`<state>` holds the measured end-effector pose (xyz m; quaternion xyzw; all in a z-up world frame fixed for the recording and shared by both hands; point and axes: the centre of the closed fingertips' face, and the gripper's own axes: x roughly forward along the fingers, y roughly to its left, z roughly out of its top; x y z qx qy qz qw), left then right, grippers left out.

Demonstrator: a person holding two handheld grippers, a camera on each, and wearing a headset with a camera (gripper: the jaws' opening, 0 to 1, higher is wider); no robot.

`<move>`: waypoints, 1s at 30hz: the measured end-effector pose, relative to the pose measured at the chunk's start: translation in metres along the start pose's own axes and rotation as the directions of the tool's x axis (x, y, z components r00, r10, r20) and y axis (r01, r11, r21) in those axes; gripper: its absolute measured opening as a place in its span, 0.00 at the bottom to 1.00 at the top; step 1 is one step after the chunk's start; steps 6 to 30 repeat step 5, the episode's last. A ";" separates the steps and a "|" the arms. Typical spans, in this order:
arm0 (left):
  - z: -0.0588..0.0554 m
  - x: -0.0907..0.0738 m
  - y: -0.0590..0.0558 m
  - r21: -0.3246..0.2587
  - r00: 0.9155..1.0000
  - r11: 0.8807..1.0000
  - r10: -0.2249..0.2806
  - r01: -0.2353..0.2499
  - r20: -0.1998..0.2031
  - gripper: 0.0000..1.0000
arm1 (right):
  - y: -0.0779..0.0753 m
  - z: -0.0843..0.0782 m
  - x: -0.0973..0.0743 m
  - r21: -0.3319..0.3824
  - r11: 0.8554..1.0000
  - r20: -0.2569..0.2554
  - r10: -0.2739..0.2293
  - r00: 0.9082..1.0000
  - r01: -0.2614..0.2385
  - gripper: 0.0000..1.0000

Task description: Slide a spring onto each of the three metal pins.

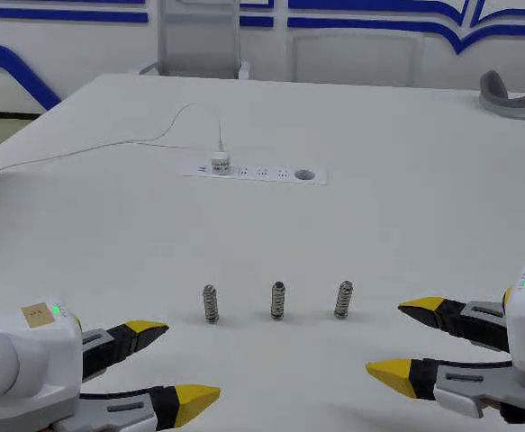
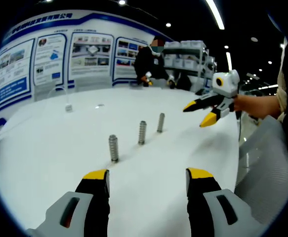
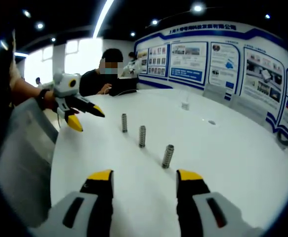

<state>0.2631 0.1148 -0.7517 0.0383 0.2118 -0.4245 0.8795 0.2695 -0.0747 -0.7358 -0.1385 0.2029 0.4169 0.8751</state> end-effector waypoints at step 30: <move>-0.001 0.000 0.001 -0.003 1.000 1.000 0.002 -0.002 0.000 0.64 | 0.001 0.001 0.000 -0.001 1.000 0.002 0.001 1.000 -0.001 0.53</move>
